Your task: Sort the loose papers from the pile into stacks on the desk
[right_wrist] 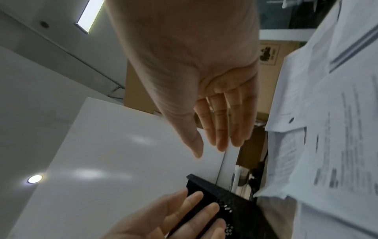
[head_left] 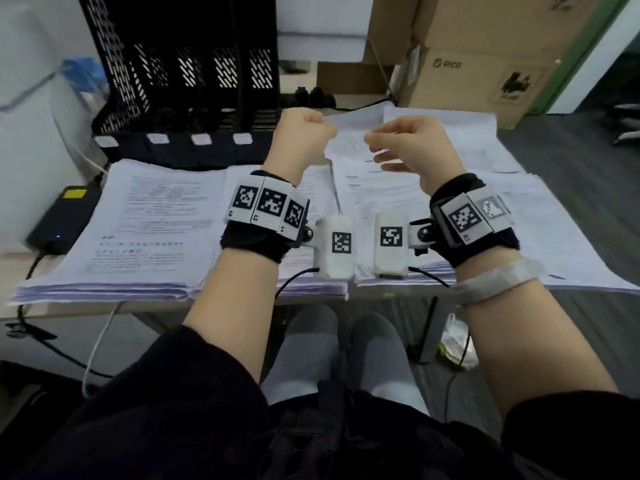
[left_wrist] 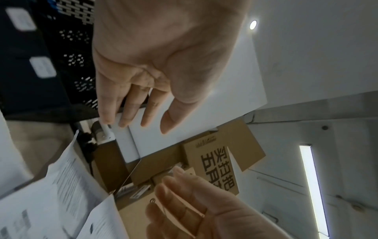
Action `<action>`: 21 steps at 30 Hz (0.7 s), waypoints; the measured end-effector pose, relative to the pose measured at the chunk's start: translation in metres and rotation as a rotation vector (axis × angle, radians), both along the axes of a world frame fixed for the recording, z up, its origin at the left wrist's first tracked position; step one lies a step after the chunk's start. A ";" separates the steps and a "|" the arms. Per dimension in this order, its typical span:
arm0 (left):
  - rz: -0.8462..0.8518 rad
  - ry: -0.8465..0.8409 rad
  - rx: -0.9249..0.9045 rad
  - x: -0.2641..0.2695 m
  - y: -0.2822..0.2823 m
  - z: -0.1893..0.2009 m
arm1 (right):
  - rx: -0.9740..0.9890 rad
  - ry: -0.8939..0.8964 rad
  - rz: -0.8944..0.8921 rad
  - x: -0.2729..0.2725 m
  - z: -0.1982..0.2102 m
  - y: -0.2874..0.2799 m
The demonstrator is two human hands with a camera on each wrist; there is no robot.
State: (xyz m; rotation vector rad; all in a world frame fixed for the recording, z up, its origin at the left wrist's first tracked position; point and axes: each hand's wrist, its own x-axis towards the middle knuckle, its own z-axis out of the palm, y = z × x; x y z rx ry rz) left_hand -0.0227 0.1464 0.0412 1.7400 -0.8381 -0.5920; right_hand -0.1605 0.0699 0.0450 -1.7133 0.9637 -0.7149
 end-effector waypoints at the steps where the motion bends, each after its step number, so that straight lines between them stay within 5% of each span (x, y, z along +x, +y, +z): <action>1: -0.011 0.022 0.039 -0.003 -0.011 -0.001 | -0.009 0.019 -0.029 -0.004 -0.001 -0.010; 10: 0.055 0.090 0.248 -0.008 -0.102 -0.042 | 0.004 0.458 -0.161 -0.039 -0.035 -0.104; 16: 0.205 0.076 0.332 0.032 -0.153 -0.093 | 0.035 0.915 -0.151 -0.056 -0.079 -0.144; 21: 0.157 0.007 0.405 0.063 -0.182 -0.127 | 0.110 1.094 -0.147 -0.062 -0.108 -0.156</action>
